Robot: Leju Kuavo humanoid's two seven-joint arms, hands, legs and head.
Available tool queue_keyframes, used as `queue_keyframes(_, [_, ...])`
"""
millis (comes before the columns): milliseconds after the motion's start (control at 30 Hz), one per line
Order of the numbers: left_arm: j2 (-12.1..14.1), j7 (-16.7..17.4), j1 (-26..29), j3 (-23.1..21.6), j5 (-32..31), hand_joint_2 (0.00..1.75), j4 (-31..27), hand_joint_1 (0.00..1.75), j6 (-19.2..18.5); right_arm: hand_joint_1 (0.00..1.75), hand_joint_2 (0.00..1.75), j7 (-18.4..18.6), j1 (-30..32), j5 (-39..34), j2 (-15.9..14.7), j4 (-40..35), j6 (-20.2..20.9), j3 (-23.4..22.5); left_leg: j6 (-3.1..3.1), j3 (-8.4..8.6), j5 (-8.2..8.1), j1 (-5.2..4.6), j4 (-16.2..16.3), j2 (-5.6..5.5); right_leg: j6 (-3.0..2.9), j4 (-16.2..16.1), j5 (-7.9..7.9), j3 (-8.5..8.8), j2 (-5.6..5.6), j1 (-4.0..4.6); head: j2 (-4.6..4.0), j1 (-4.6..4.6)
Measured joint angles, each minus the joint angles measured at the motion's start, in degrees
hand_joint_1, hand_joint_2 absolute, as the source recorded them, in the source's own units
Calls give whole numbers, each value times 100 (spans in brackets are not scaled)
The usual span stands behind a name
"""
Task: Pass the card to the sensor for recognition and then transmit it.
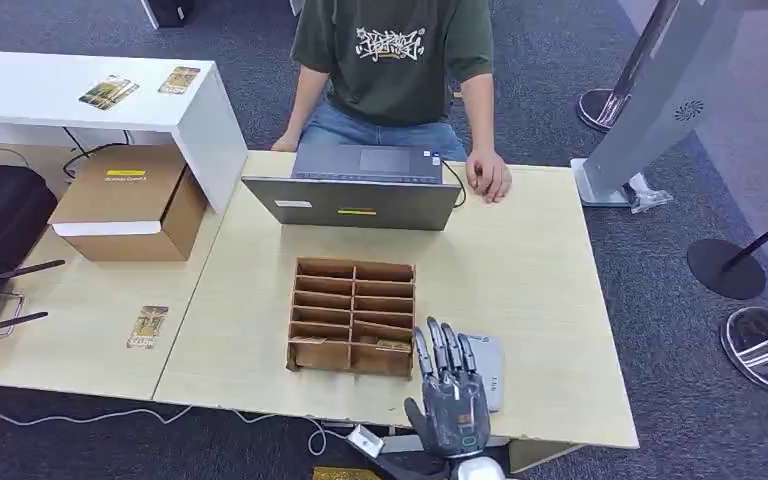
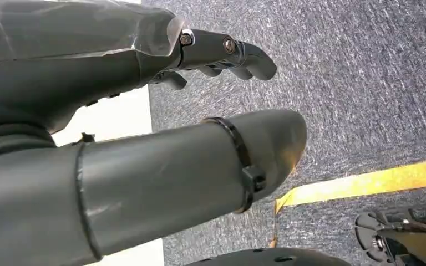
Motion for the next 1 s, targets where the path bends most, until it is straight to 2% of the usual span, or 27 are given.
queue_keyframes(200, [0,-18,-2,0,-20,0,0,0,-31,0,175,-212,-181,-11,39,140,7,109,0,0,0,0,0,0,0,0,0,0,0,0,0,0])
queue_keyframes(533, [9,-50,-1,0,-50,0,0,0,-37,0,175,-500,-600,-15,249,463,302,192,0,0,0,0,0,-1,0,1,0,1,0,0,0,0])
queue_keyframes(1000, [31,-94,0,0,-192,0,0,0,-138,0,175,-343,-741,-31,365,605,573,173,0,0,0,0,0,-1,0,1,0,1,0,0,0,0])
